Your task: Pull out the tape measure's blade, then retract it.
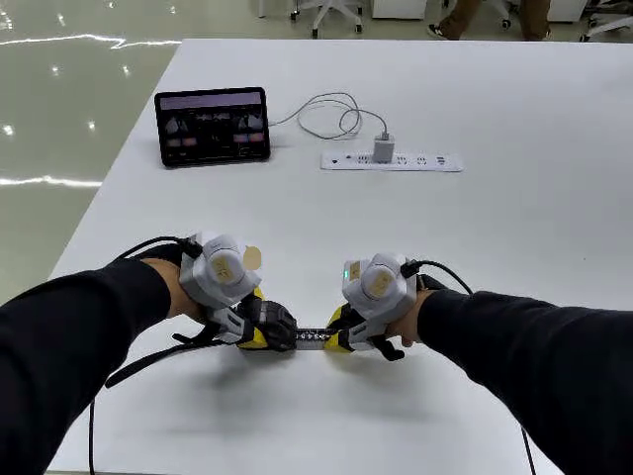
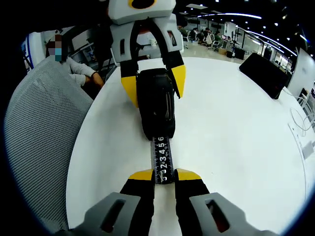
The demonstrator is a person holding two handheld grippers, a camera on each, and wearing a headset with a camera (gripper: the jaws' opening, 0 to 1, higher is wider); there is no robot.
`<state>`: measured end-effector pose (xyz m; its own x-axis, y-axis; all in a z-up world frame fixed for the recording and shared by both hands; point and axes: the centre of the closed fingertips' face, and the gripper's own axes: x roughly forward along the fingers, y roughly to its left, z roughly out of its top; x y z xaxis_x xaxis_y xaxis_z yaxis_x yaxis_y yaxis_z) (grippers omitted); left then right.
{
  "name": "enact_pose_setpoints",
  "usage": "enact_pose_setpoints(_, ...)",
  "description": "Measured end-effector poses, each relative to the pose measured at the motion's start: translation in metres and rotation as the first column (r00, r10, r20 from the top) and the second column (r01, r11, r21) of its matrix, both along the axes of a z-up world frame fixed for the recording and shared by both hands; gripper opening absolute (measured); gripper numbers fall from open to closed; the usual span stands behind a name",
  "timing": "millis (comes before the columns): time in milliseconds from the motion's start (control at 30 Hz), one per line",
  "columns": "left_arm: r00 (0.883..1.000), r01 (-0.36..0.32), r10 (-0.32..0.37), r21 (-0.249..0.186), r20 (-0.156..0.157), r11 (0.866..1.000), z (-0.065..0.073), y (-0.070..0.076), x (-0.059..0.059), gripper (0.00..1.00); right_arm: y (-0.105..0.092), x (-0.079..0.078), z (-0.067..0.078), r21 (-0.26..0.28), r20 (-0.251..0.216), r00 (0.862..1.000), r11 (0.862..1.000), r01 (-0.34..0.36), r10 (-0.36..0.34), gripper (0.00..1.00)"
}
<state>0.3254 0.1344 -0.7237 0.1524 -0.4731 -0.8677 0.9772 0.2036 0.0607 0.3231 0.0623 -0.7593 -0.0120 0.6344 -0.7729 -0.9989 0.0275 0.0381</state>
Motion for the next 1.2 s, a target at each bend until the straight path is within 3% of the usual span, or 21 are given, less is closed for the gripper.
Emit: enact_pose_setpoints(1200, 1.000, -0.005, 0.005, 0.002, 0.004, 1.000, 0.000, 0.001, 0.001, 0.31, -0.033, 0.005, -0.001, -0.023, 0.009, 1.000, 0.999, 0.023, -0.022, 0.11)
